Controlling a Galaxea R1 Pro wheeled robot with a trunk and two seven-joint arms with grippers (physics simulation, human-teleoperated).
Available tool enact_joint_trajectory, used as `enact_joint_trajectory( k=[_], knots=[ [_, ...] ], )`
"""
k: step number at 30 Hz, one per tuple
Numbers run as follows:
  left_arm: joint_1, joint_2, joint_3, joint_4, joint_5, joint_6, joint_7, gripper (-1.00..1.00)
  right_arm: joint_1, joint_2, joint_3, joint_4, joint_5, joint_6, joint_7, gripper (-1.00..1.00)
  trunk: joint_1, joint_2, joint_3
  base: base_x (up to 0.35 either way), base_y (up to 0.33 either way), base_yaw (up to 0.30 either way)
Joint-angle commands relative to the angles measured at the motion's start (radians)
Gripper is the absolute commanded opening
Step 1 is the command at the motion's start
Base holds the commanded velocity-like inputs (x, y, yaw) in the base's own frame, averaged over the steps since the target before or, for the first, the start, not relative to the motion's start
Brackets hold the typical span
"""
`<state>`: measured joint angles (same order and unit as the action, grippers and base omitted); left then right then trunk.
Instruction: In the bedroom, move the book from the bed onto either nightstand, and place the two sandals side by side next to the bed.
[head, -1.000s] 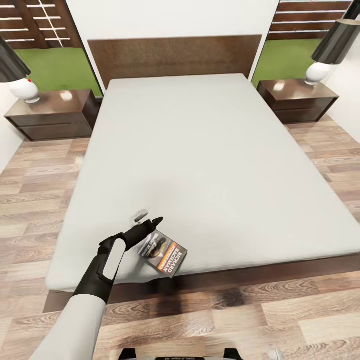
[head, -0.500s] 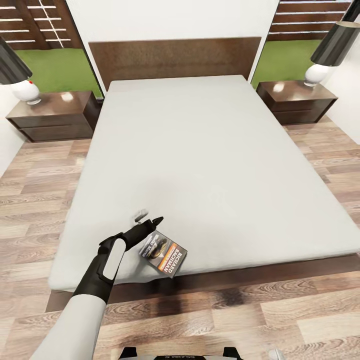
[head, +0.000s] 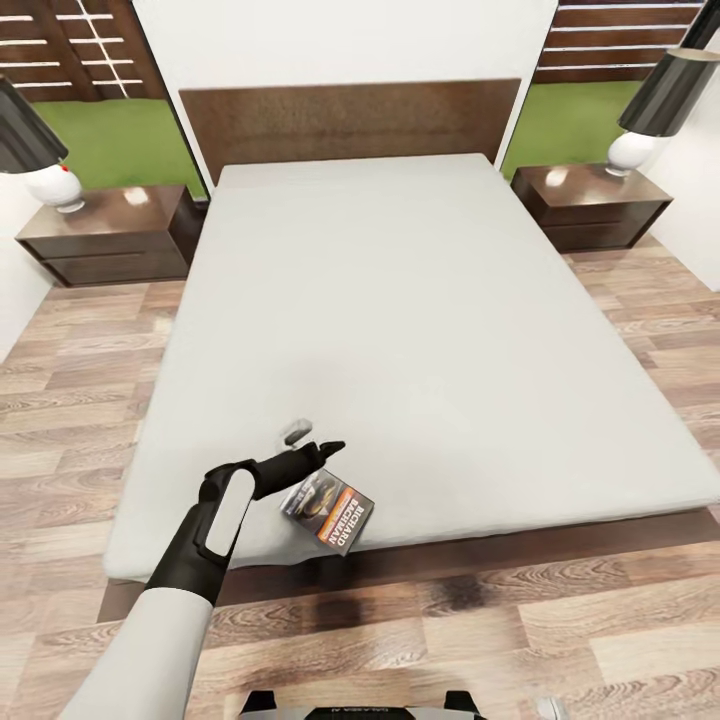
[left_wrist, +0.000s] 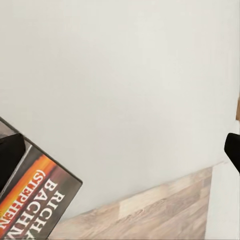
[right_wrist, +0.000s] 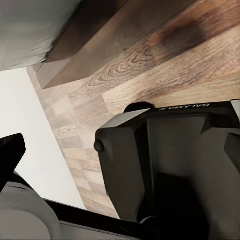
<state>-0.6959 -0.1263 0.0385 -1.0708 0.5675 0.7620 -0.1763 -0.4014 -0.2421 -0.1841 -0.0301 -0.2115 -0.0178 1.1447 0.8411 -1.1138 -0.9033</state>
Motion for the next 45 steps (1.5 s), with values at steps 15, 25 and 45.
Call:
enact_joint_trajectory(
  k=[15,25,45],
  knots=[
    [0.298,0.334,0.005,0.014,-0.013,0.078,-0.513,1.0,0.0,0.0,-0.002,0.001,0.0,-0.002,0.003,1.0,-0.058,0.105,0.047,0.0,0.0,0.0],
    [0.446,0.415,0.009,0.424,-0.016,-0.408,-0.748,1.0,0.0,0.0,-0.002,0.001,0.0,-0.002,0.004,1.0,-0.096,0.175,0.078,0.0,0.0,0.0],
    [0.449,0.48,0.151,0.551,-0.013,-0.525,-0.714,1.0,0.0,0.0,-0.005,0.001,-0.002,-0.001,0.008,1.0,-0.173,0.315,0.141,0.0,0.0,0.0]
  ],
)
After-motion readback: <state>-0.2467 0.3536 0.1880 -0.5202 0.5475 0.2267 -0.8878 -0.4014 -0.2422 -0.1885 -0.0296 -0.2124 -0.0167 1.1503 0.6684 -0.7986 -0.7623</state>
